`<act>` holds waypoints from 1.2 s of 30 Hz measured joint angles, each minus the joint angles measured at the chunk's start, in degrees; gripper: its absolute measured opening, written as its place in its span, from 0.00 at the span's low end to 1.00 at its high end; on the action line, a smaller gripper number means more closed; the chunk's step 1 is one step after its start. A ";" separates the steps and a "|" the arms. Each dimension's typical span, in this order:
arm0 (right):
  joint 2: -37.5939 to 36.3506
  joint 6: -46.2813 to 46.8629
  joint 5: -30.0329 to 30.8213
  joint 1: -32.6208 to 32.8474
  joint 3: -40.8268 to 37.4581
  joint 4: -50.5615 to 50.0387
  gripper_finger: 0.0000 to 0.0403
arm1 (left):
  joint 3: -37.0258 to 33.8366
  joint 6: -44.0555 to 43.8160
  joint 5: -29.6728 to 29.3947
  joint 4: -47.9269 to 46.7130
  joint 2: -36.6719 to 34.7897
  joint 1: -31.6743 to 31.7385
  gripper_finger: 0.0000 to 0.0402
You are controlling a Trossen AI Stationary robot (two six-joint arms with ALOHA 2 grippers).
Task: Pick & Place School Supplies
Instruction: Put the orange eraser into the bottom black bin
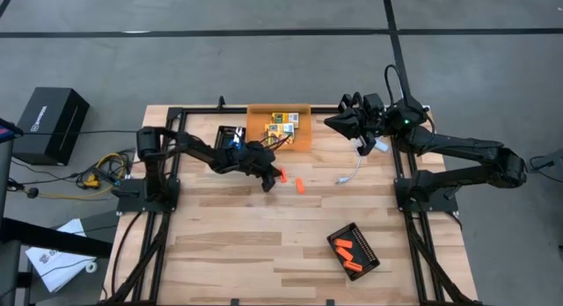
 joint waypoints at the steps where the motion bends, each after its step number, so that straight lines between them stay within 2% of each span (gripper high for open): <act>1: 0.00 0.00 0.02 0.00 0.00 0.00 0.00 | 0.02 -0.28 0.28 0.58 0.48 0.00 0.00; 17: 0.00 0.00 0.00 0.00 0.00 -0.04 0.00 | -0.18 -2.28 1.59 0.63 2.06 -0.39 0.00; 28: 0.00 0.00 0.00 0.00 0.00 -0.77 0.00 | -3.80 -5.02 2.31 2.70 1.86 -0.42 0.00; 36: 0.00 0.02 -0.02 0.07 -0.01 -0.90 0.00 | -5.11 -3.71 2.11 2.48 1.80 -0.61 0.00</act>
